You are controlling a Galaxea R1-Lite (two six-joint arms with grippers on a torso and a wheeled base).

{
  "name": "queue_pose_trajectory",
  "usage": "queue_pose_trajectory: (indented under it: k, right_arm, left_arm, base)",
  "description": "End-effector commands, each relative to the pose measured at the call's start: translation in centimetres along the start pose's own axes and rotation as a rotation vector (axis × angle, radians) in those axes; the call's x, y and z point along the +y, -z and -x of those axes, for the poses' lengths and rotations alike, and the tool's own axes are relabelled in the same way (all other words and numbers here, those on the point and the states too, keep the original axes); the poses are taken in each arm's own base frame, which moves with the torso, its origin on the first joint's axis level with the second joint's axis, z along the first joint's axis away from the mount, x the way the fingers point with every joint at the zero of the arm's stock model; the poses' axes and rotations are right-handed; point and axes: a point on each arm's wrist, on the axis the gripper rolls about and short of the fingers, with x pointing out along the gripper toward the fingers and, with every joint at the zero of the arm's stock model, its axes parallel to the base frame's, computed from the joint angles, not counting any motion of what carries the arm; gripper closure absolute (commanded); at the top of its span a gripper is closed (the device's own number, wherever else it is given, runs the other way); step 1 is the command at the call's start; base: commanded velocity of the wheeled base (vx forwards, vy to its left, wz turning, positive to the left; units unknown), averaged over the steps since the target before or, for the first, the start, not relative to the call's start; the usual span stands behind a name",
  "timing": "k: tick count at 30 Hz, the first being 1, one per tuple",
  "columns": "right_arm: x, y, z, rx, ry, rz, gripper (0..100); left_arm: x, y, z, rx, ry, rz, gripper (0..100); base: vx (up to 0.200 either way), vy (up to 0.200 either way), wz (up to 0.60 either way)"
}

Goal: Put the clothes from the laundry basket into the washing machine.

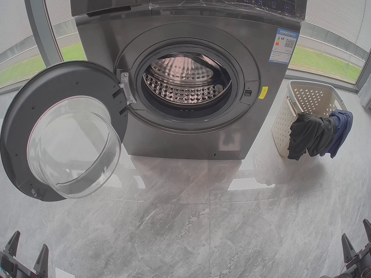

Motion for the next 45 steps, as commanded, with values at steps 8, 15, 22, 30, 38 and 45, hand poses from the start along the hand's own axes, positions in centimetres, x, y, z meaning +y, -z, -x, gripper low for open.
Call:
queue_pose_trajectory:
  k: [8,15,22,30,38,45]
  right_arm:
    - [0.0,0.34,-0.04,0.002,-0.005,0.0,0]
    - [0.0,0.34,-0.04,0.002,-0.005,-0.001,0]
    - [-0.01,0.34,-0.04,0.002,-0.003,-0.001,0]
    - [0.0,0.34,-0.04,0.002,-0.005,-0.001,0]
    - [0.0,0.34,-0.04,0.002,-0.005,0.0,0]
    - [0.0,0.34,-0.04,0.002,-0.005,0.0,0]
  left_arm:
    - [0.02,0.48,-0.02,0.002,-0.001,0.001,0]
    - [0.02,0.52,-0.03,0.004,-0.001,0.0,0]
    - [0.02,0.48,-0.02,0.002,-0.001,0.0,0]
    - [0.02,0.46,-0.02,0.001,-0.001,0.0,0]
    - [0.02,0.48,-0.02,0.002,-0.001,0.0,0]
    - [0.02,0.48,-0.02,0.002,-0.001,0.0,0]
  base:
    - [0.175,0.0,0.0]
    - [0.057,0.0,0.0]
    - [0.0,-0.171,0.0]
    - [0.0,-0.2,0.0]
    - [0.0,-0.1,-0.15]
    - [0.0,-0.057,-0.09]
